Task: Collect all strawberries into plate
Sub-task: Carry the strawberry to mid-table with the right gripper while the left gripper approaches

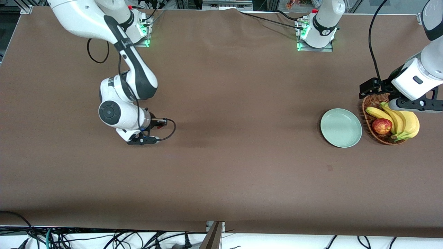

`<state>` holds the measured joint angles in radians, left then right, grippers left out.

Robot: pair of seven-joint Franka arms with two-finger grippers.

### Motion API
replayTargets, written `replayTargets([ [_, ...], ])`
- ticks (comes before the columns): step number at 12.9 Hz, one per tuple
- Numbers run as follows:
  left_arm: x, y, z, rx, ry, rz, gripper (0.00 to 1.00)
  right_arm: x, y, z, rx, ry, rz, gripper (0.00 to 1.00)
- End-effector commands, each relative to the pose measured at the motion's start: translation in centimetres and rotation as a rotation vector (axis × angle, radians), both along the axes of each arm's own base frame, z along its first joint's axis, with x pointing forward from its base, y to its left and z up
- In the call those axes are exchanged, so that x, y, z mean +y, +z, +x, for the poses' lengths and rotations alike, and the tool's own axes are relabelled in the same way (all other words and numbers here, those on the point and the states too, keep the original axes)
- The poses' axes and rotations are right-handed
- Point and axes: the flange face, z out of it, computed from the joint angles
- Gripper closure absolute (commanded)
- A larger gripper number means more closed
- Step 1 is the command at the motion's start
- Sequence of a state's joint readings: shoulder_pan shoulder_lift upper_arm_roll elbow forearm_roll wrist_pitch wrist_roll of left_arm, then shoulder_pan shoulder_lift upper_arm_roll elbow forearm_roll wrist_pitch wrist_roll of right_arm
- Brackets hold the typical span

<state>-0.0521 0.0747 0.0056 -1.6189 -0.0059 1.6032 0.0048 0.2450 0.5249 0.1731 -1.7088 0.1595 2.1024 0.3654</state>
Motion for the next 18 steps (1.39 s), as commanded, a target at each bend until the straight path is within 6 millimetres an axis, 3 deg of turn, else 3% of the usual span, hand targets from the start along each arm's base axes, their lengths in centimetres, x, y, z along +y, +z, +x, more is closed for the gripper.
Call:
replayTargets([
  [1,0.2,-0.6,-0.1,0.003,0.020,-0.030,0.00,7.7,2.3,-0.5,0.029,-0.152,0.032,0.85],
  [5,0.2,-3.8,-1.0,-0.020,0.025,-0.032,0.00,20.1,2.2,-2.9,0.042,-0.307,0.093,0.84],
  [8,0.1,-6.1,-1.9,-0.026,0.017,-0.032,0.00,28.2,-0.1,-6.4,-0.019,-0.492,0.207,0.83],
  [10,0.1,-7.3,-2.0,-0.026,0.018,-0.032,0.00,32.2,-2.8,-9.5,-0.044,-0.565,0.267,0.82],
  [13,-0.4,-9.9,-2.6,-0.023,0.009,-0.031,0.00,35.3,-5.3,-12.3,-0.073,-0.661,0.360,0.76],
  [15,-0.9,-11.1,-2.8,-0.021,0.001,-0.030,0.00,36.6,-6.4,-14.1,-0.081,-0.675,0.384,0.67],
  [18,-1.0,-11.5,-3.0,-0.018,-0.002,-0.030,0.00,36.4,-6.3,-14.0,-0.099,-0.681,0.375,0.52],
])
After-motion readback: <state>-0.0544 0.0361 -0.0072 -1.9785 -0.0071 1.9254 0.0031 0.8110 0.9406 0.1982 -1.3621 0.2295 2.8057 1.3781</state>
